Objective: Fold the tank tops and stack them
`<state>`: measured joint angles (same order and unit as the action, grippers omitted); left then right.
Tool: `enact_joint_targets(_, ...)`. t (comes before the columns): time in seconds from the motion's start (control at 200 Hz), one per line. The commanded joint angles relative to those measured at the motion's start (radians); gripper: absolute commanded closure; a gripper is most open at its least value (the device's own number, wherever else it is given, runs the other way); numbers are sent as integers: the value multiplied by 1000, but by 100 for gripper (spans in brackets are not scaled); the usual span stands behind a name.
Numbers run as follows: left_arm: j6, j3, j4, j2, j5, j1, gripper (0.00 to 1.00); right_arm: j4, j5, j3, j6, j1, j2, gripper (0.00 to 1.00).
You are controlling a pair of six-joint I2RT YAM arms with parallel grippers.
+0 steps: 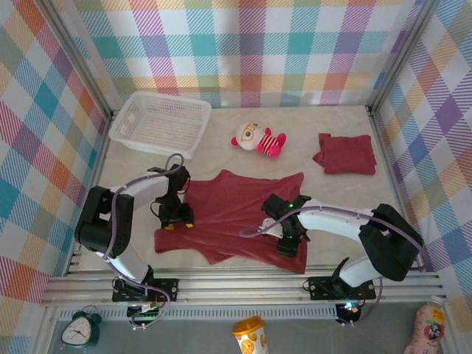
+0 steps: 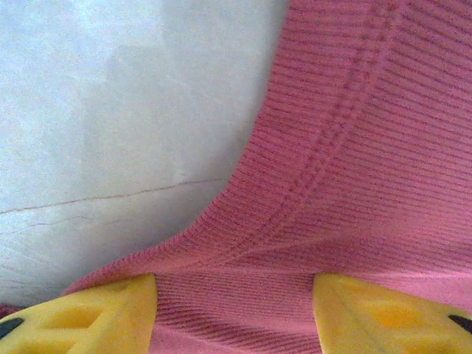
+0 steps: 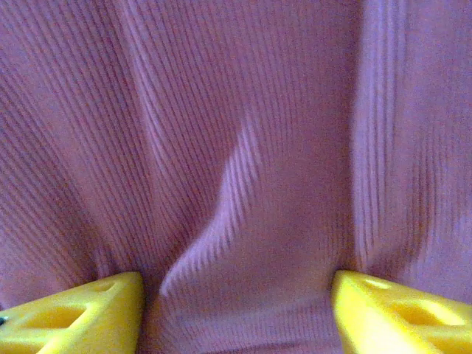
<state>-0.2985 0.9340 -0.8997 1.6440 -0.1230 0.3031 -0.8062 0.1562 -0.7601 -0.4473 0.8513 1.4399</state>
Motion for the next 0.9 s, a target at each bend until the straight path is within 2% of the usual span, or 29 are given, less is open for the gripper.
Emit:
enact_joint_targets(0.0,5,76,-44,-63,-71,7,40,-13,-15,-27,41,-12,-121,29)
enact_joint_targets(0.085,12,167,-60,-76,-104,21,39,32,-54,-37,87,-91,-193,25)
enact_joint_targets(0.205,9,301,-49,-44,-147,59,38,137,-168,-64,182,-284,-231,24)
enact_joint_targets(0.34,14,455,-39,85,-134,100,38,275,-230,-104,272,-448,-168,24)
enact_joint_targets(0.465,13,595,-25,232,-109,111,38,324,-289,-198,341,-579,-33,27)
enact_joint_targets(0.52,16,668,-35,298,-72,115,37,339,-292,-238,366,-617,21,28)
enact_joint_targets(0.65,11,816,-37,454,-102,117,38,307,-318,-365,399,-682,176,32)
enact_joint_targets(0.895,43,1062,-110,668,-94,126,40,195,-313,-557,369,-710,415,34)
